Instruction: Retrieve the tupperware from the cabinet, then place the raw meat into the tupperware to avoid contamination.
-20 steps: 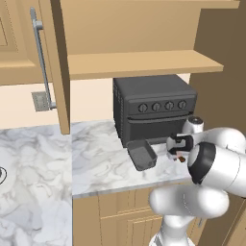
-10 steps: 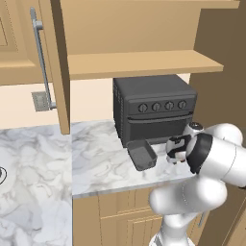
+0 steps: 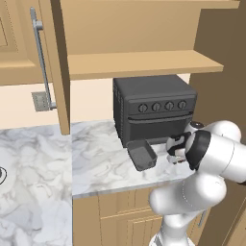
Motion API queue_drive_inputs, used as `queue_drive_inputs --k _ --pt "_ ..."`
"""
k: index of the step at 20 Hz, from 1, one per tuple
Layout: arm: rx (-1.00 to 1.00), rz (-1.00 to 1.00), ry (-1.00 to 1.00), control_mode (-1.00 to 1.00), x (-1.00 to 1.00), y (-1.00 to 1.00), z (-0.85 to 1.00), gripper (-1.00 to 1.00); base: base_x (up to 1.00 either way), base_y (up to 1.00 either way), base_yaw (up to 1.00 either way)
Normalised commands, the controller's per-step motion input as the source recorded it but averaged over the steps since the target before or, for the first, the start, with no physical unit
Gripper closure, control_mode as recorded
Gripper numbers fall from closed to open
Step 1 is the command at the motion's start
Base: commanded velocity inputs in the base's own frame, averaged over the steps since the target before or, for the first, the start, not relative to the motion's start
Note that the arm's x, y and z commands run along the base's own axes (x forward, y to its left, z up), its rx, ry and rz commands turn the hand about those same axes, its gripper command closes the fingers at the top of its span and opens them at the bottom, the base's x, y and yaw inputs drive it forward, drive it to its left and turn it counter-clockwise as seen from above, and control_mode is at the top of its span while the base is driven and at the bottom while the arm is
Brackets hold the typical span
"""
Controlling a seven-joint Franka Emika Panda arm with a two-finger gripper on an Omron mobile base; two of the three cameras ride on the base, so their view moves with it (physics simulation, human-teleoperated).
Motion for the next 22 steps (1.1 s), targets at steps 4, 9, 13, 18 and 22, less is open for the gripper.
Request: queue_drive_inputs --k 4,9,13,18,22 --pt "0.00 0.00 0.00 -1.00 0.00 0.00 -0.07 1.00 0.00 0.00 0.00" --pt "0.00 -0.04 -0.01 -1.00 -0.07 0.00 0.00 1.00 0.00 0.00 0.00" --pt "0.00 -0.10 0.00 -1.00 -0.14 -0.02 0.12 1.00 0.00 0.00 0.00" --pt "0.00 -0.07 0.00 -1.00 -0.27 0.00 0.33 1.00 0.00 0.00 0.00" --pt "0.00 -0.06 0.00 -1.00 -0.33 0.00 0.48 1.00 0.00 0.00 0.00"
